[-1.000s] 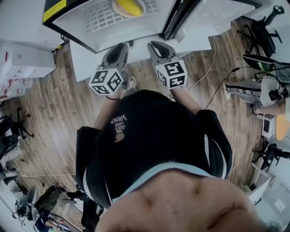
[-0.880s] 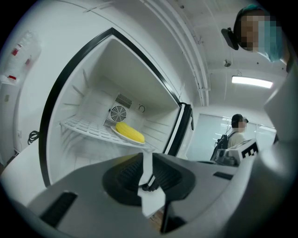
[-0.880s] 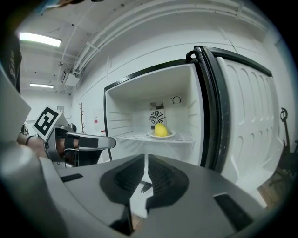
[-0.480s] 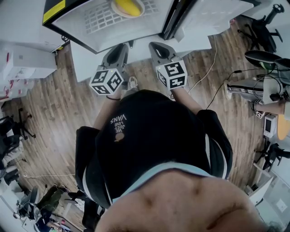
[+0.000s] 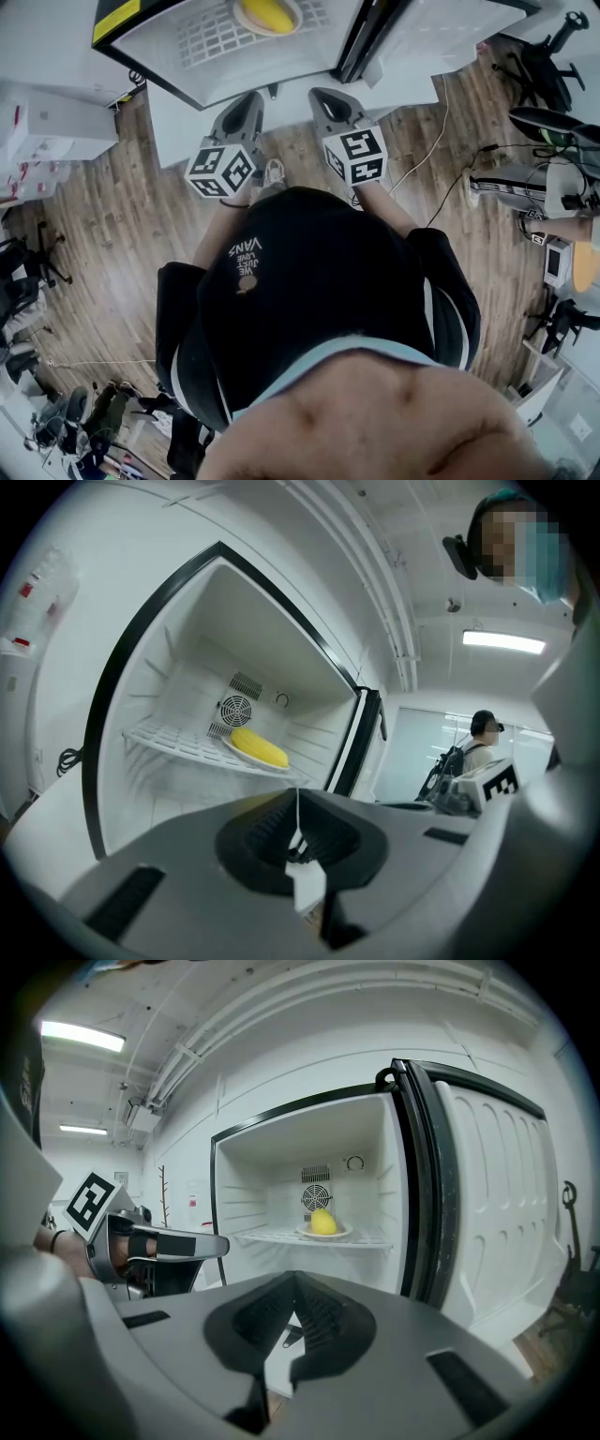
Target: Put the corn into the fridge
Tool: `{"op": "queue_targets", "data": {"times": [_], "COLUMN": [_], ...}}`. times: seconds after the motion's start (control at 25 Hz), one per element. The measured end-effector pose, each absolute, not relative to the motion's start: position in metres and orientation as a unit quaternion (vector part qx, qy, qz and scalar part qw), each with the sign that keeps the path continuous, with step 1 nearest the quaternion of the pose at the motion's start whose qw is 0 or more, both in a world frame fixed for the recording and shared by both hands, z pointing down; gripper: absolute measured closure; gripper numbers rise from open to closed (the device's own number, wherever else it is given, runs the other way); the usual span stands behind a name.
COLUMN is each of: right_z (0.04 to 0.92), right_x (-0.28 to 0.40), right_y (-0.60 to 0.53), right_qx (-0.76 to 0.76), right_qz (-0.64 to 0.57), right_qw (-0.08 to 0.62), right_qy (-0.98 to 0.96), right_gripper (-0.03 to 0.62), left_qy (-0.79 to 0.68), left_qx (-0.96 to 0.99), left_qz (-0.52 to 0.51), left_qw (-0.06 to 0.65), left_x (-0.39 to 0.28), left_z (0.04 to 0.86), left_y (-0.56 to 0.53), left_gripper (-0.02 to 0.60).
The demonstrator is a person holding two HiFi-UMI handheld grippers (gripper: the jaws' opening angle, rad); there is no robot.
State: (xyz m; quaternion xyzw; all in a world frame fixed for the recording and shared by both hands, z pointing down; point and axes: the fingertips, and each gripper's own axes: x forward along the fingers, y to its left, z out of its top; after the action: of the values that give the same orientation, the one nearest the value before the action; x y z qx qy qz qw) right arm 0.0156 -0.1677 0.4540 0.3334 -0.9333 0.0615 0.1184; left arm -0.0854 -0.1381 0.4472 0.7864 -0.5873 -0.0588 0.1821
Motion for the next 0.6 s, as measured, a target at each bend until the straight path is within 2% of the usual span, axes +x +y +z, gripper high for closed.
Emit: {"op": "queue_targets", "data": {"times": [0.6], "right_z": [0.4562], "right_x": [0.0133], "right_y": [-0.1645], "right_qx": [0.335], "right_qz": [0.06], "right_qw": [0.129], "right_qy": [-0.931], "right_gripper": [0.582], "left_qy": [-0.589], "left_qx": [0.785], "left_qz": [-0.06], "left_qw": [0.18], "left_x": [-0.0881], "left_z": [0.4466], "left_y": [-0.135], "left_gripper": [0.563]}}
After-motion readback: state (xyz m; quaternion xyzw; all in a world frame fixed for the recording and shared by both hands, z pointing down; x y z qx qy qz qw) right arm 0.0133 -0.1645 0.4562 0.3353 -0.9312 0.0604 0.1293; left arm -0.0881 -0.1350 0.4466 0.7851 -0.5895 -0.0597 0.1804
